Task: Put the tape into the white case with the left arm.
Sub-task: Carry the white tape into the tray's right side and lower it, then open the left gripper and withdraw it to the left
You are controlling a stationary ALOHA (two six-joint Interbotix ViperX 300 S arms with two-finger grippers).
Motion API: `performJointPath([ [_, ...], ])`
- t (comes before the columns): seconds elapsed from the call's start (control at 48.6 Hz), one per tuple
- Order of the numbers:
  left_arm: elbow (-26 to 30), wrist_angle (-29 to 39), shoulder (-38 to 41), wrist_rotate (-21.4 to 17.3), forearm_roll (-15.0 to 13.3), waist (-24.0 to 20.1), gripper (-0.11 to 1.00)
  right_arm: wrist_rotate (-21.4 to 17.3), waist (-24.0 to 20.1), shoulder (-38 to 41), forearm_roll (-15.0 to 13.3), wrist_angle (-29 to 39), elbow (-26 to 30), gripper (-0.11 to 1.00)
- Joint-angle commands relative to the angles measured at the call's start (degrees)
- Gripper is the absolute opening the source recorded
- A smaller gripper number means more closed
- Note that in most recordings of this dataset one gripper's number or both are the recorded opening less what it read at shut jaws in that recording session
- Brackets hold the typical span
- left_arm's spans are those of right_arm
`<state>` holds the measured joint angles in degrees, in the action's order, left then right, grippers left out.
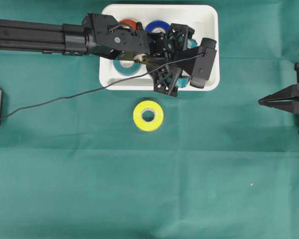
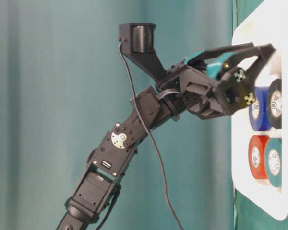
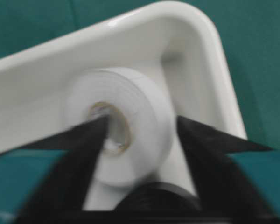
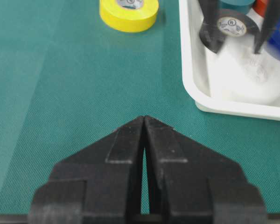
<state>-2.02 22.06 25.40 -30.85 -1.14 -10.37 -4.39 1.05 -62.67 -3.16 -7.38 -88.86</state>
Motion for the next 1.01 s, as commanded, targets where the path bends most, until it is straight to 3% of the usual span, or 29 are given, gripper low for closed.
performJointPath([
  [0.0, 0.35, -0.44, -2.64, 0.18, 0.0, 0.26, 0.81, -0.09, 0.09, 0.35, 0.0, -0.7, 0.62, -0.09],
  [0.082, 0.18, -0.44, -3.08, 0.18, 0.0, 0.26, 0.93, -0.09, 0.0, 0.35, 0.0, -0.7, 0.62, -0.09],
  [0.308, -2.72, -0.09, -6.68, 0.35, -0.18, 0.44, 0.9, -0.09, 0.09, 0.35, 0.0, -0.7, 0.62, -0.09],
  [0.987, -28.74, -1.49, -29.44, 7.82, -0.18, 3.25, 0.9, -0.09, 0.09, 0.26, 0.0, -0.7, 0.62, -0.09],
])
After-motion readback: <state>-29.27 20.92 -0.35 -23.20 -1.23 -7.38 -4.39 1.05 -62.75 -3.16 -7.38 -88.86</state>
